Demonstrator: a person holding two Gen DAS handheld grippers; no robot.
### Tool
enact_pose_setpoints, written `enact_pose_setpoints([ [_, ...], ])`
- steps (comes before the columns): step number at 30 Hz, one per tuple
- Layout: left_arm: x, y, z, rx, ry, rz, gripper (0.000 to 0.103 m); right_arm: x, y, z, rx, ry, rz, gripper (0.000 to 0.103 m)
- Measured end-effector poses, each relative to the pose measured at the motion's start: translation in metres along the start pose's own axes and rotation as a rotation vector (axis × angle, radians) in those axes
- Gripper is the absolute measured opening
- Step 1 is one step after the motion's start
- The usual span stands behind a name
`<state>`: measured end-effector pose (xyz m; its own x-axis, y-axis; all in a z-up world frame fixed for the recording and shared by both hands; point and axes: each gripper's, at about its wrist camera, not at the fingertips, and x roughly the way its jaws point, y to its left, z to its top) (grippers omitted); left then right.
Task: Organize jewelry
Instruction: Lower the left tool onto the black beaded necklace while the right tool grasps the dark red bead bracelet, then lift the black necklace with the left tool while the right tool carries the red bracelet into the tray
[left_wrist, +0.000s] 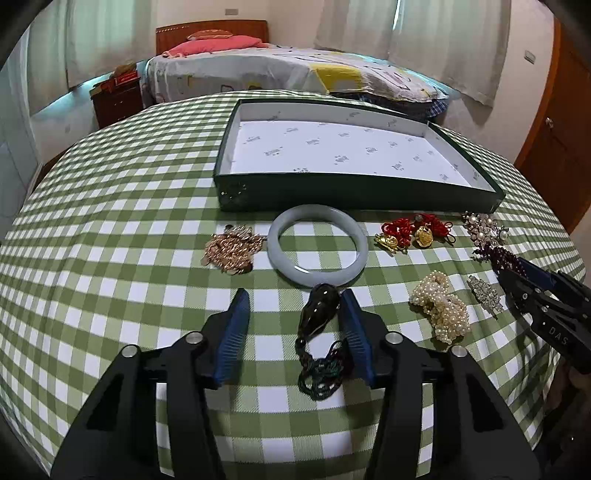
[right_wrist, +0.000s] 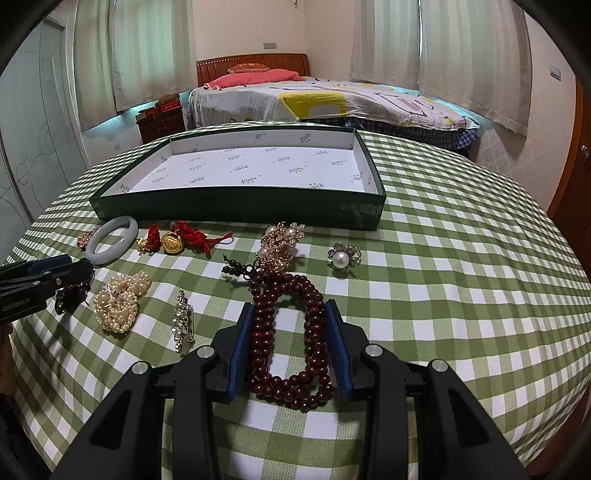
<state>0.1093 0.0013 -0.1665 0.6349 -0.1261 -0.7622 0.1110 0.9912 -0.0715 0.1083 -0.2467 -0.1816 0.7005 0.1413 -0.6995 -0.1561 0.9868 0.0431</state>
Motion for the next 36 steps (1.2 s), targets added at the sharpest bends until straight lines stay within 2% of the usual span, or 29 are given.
enact_pose_setpoints([
  [2,0.001,-0.001,0.001,0.01,-0.001,0.0,0.044,0.0,0.0,0.0,0.001,0.0,0.0,0.039],
  [6,0.001,-0.002,0.001,0.017,-0.003,-0.012,0.025,0.0,0.0,0.0,0.001,0.0,0.0,0.039],
  [9,-0.001,-0.001,-0.001,0.008,-0.008,-0.034,0.019,0.0,0.0,0.0,0.001,-0.001,0.0,0.039],
  [12,-0.002,-0.002,-0.002,0.014,-0.011,-0.035,0.019,0.0,0.0,0.0,0.001,0.0,0.001,0.037],
  [23,-0.007,-0.003,-0.006,0.016,-0.014,-0.021,0.019,-0.002,0.004,0.002,-0.007,-0.003,0.022,0.019],
  [36,-0.02,-0.001,-0.004,0.011,-0.048,-0.01,0.019,-0.017,0.001,0.004,0.001,-0.056,0.014,0.016],
])
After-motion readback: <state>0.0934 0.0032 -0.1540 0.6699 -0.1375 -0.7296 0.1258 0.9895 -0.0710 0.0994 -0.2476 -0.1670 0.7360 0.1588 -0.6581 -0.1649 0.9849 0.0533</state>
